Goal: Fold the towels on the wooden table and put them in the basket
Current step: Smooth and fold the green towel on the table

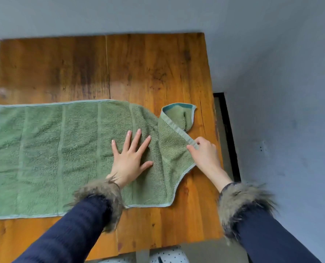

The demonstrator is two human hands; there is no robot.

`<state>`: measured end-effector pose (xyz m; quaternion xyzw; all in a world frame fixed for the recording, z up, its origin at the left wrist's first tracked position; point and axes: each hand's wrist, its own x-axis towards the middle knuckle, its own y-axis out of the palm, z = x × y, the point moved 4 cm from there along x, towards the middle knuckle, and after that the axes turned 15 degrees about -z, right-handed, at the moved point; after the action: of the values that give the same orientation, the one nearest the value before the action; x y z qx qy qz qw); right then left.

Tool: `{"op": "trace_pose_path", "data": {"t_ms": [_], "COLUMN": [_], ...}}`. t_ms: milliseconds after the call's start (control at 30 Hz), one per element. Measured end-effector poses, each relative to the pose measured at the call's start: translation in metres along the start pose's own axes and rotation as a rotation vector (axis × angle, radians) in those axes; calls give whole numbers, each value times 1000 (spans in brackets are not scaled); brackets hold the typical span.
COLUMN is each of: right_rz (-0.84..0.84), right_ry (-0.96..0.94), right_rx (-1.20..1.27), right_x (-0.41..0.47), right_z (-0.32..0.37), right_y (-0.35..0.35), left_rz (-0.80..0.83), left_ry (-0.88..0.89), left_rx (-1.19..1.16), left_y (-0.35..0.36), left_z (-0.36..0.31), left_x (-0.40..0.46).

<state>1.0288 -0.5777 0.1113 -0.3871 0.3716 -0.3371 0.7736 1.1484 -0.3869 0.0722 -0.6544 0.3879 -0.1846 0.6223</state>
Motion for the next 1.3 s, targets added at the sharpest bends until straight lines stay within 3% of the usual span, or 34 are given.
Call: {"op": "trace_pose_path", "data": {"t_ms": [133, 300, 400, 533, 633, 700, 733, 833, 967, 1167, 1300], "right_rz": [13, 164, 150, 14, 263, 500, 524, 297, -85, -111, -34], "right_ry": [111, 278, 278, 75, 30, 73, 92, 174, 180, 161, 281], "right_rx": [-202, -360, -192, 134, 294, 392, 417, 471, 332, 235, 190], "right_x": [-6, -29, -40, -51, -59, -66, -65, -47, 1, 68, 94], "right_z": [-59, -121, -128, -85, -58, -51, -52, -58, -61, -24, -14], "right_y": [-27, -45, -46, -57, -41, -23, -19, -23, -45, -48, -32], "left_rz": [25, 107, 66, -217, -102, -3, 26, 93, 137, 198, 204], "left_ry": [-54, -151, -196, -50, -104, -234, -299, -456, -437, -291, -130], "left_rx": [6, -16, -51, -298, -657, -753, -772, -843, -804, -612, -450], "left_y": [-8, -16, -25, -48, -44, -34, -28, -14, -4, 2, -3], "left_z": [-6, -17, -34, -73, -100, -109, -110, -108, -114, -120, -120], "left_x": [0, 4, 11, 5, -11, -18, -21, -28, -32, -18, -5]}}
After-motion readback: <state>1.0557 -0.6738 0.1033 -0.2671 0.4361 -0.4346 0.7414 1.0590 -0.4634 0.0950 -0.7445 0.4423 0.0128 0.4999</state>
